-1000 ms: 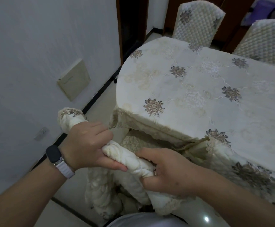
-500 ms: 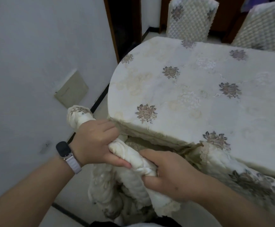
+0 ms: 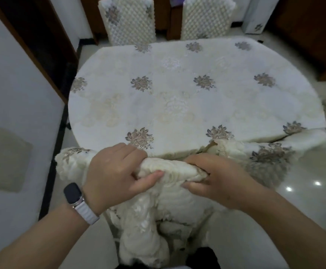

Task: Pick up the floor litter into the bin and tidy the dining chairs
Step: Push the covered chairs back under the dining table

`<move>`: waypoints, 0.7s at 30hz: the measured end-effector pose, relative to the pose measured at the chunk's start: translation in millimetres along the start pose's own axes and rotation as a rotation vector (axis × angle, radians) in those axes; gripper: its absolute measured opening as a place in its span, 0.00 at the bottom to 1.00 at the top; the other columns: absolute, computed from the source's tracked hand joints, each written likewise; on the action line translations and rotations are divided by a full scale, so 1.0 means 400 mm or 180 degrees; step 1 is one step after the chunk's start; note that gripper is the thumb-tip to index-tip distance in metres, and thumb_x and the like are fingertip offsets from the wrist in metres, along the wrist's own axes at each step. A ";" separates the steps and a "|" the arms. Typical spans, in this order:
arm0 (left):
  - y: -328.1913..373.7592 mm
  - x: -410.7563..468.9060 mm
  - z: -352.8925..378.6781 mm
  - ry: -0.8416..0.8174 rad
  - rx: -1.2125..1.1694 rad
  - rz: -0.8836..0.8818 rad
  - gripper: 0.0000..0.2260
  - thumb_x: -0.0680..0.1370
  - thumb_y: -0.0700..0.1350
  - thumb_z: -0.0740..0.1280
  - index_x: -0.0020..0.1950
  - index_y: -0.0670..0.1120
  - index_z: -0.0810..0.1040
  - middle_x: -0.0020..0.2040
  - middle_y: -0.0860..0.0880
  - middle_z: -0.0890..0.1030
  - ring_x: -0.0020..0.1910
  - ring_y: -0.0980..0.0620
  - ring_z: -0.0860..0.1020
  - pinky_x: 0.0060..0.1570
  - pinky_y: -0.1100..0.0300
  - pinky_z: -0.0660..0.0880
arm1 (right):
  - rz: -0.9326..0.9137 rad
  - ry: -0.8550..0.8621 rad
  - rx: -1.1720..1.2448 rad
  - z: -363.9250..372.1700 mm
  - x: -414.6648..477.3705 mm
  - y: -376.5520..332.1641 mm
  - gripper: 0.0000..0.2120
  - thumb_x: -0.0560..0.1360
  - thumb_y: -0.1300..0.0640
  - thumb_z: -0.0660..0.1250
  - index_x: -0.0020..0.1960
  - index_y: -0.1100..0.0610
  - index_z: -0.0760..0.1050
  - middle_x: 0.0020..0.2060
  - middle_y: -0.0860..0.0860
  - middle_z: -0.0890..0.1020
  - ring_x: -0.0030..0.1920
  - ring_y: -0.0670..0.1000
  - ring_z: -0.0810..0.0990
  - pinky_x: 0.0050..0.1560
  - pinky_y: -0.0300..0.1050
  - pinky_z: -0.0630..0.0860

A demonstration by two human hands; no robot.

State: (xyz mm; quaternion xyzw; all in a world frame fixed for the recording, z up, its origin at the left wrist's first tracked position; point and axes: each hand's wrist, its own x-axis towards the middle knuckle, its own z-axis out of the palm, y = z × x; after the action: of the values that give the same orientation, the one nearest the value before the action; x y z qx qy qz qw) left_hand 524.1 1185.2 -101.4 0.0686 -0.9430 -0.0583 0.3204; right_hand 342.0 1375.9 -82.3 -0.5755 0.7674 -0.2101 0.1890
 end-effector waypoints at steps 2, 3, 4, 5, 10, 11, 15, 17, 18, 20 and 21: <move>-0.031 -0.018 -0.009 -0.0031 -0.0135 0.0193 0.20 0.77 0.59 0.69 0.44 0.42 0.82 0.35 0.47 0.79 0.33 0.45 0.77 0.31 0.50 0.73 | 0.0203 0.0329 -0.0263 0.025 -0.014 -0.036 0.24 0.68 0.32 0.58 0.54 0.45 0.77 0.45 0.40 0.80 0.43 0.41 0.76 0.41 0.45 0.75; -0.044 -0.026 -0.014 -0.0036 -0.0196 0.0244 0.19 0.77 0.59 0.68 0.45 0.41 0.82 0.36 0.47 0.80 0.33 0.45 0.77 0.31 0.50 0.73 | 0.0250 0.0504 -0.0295 0.038 -0.022 -0.049 0.23 0.68 0.32 0.60 0.55 0.45 0.77 0.45 0.40 0.80 0.43 0.40 0.75 0.41 0.43 0.74; -0.055 -0.036 -0.021 -0.0043 -0.0255 0.0265 0.20 0.77 0.59 0.68 0.46 0.41 0.83 0.36 0.47 0.80 0.33 0.45 0.77 0.32 0.51 0.73 | 0.0260 0.0667 -0.0290 0.049 -0.030 -0.059 0.23 0.69 0.34 0.62 0.56 0.46 0.78 0.45 0.39 0.79 0.43 0.39 0.73 0.41 0.41 0.72; -0.066 -0.046 -0.027 -0.0065 -0.0318 0.0271 0.20 0.77 0.59 0.68 0.47 0.41 0.83 0.36 0.47 0.80 0.33 0.45 0.77 0.31 0.51 0.73 | 0.0249 0.0795 -0.0283 0.059 -0.038 -0.066 0.22 0.69 0.36 0.64 0.56 0.47 0.78 0.45 0.40 0.79 0.43 0.39 0.73 0.41 0.40 0.71; -0.114 -0.108 -0.058 -0.0178 -0.0461 0.0119 0.24 0.76 0.65 0.67 0.44 0.43 0.82 0.34 0.48 0.78 0.32 0.46 0.77 0.29 0.51 0.73 | 0.0097 0.0911 -0.0359 0.089 -0.071 -0.106 0.20 0.70 0.41 0.68 0.57 0.50 0.79 0.43 0.44 0.80 0.43 0.46 0.78 0.41 0.48 0.77; -0.121 -0.122 -0.068 -0.0193 -0.0475 0.0030 0.24 0.75 0.66 0.67 0.43 0.44 0.81 0.33 0.49 0.78 0.32 0.47 0.76 0.29 0.51 0.73 | 0.0074 0.0931 -0.0425 0.093 -0.076 -0.113 0.20 0.69 0.39 0.68 0.56 0.49 0.78 0.43 0.43 0.80 0.43 0.45 0.78 0.40 0.47 0.77; -0.130 -0.162 -0.091 -0.0183 -0.0471 -0.0171 0.29 0.73 0.72 0.63 0.37 0.46 0.80 0.30 0.52 0.76 0.29 0.50 0.76 0.27 0.55 0.72 | -0.0055 0.1215 -0.0774 0.118 -0.089 -0.127 0.23 0.68 0.32 0.68 0.51 0.50 0.80 0.40 0.43 0.81 0.40 0.44 0.79 0.35 0.42 0.76; -0.128 -0.172 -0.090 -0.0085 -0.0543 -0.0200 0.30 0.71 0.74 0.64 0.35 0.46 0.80 0.29 0.52 0.76 0.28 0.50 0.76 0.27 0.55 0.72 | -0.0126 0.1445 -0.0863 0.133 -0.093 -0.125 0.23 0.67 0.33 0.69 0.47 0.52 0.81 0.37 0.44 0.81 0.37 0.46 0.80 0.30 0.44 0.76; -0.126 -0.174 -0.088 -0.0036 -0.0571 -0.0206 0.30 0.71 0.74 0.64 0.34 0.46 0.80 0.29 0.52 0.77 0.28 0.50 0.76 0.26 0.55 0.72 | -0.0153 0.1548 -0.0902 0.139 -0.096 -0.125 0.23 0.67 0.33 0.70 0.45 0.53 0.81 0.36 0.44 0.80 0.35 0.47 0.80 0.28 0.44 0.75; -0.121 -0.182 -0.087 0.0025 -0.0593 -0.0173 0.30 0.70 0.74 0.67 0.34 0.46 0.80 0.28 0.52 0.76 0.28 0.50 0.76 0.27 0.55 0.71 | -0.0202 0.1689 -0.0928 0.150 -0.105 -0.126 0.22 0.65 0.34 0.71 0.42 0.54 0.80 0.33 0.44 0.79 0.33 0.48 0.79 0.25 0.45 0.74; -0.117 -0.188 -0.088 0.0046 -0.0593 -0.0145 0.29 0.69 0.73 0.68 0.34 0.46 0.80 0.28 0.52 0.76 0.28 0.50 0.76 0.26 0.55 0.71 | -0.0233 0.1744 -0.0938 0.156 -0.111 -0.126 0.22 0.64 0.35 0.71 0.40 0.54 0.80 0.32 0.45 0.78 0.32 0.48 0.78 0.25 0.44 0.74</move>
State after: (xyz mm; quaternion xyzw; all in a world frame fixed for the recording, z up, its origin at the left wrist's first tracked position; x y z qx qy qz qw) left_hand 609.3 1149.4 -125.6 0.0603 -0.9294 -0.1525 0.3307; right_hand 427.7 1399.5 -105.5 -0.5459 0.7907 -0.2506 -0.1181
